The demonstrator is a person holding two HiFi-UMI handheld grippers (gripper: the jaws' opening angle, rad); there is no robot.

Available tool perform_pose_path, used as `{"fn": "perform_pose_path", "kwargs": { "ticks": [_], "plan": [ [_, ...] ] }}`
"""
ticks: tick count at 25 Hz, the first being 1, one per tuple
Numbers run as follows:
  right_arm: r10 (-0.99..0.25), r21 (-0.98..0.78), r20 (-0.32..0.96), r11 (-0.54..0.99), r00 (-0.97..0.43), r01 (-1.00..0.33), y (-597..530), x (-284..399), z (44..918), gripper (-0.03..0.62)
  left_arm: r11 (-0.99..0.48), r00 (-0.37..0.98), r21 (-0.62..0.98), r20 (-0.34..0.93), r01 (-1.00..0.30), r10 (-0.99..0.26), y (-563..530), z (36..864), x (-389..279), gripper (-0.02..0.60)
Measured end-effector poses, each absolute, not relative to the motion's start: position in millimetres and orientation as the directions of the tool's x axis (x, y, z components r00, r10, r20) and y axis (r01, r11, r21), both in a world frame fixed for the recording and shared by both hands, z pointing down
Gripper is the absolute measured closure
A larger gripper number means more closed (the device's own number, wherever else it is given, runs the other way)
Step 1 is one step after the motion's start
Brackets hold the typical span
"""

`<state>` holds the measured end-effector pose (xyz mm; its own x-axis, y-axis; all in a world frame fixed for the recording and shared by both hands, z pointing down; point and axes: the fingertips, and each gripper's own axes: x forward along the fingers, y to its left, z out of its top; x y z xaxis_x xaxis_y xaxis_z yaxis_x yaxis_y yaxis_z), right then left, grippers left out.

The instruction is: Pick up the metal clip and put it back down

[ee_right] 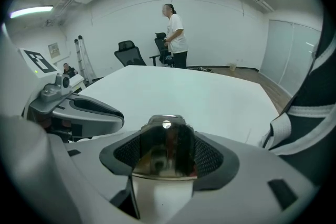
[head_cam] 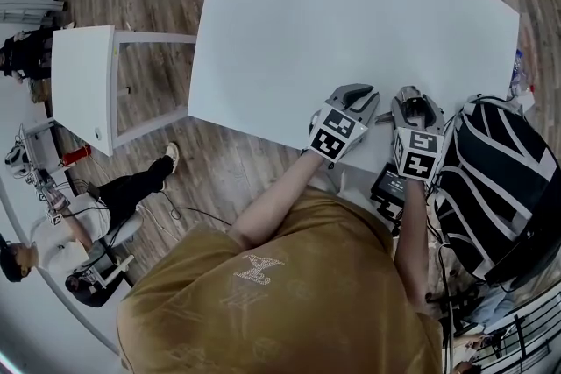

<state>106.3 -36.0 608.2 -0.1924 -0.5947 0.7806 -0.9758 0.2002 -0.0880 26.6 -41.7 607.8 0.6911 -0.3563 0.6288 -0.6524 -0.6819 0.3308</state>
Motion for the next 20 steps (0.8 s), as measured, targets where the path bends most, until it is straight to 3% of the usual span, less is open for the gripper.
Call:
{"fn": "perform_pose_path", "kwargs": {
  "ticks": [11, 20],
  "plan": [
    [-0.689, -0.078, 0.695, 0.211, -0.205, -0.974, -53, 104, 554, 0.304, -0.681, 0.680, 0.259, 0.563, -0.685, -0.469, -59, 572, 20, 0.572],
    [-0.712, -0.074, 0.668, 0.225, -0.216, -0.972, -45, 94, 537, 0.304, -0.670, 0.666, 0.235, 0.545, -0.704, -0.509, -62, 557, 18, 0.574]
  ]
}}
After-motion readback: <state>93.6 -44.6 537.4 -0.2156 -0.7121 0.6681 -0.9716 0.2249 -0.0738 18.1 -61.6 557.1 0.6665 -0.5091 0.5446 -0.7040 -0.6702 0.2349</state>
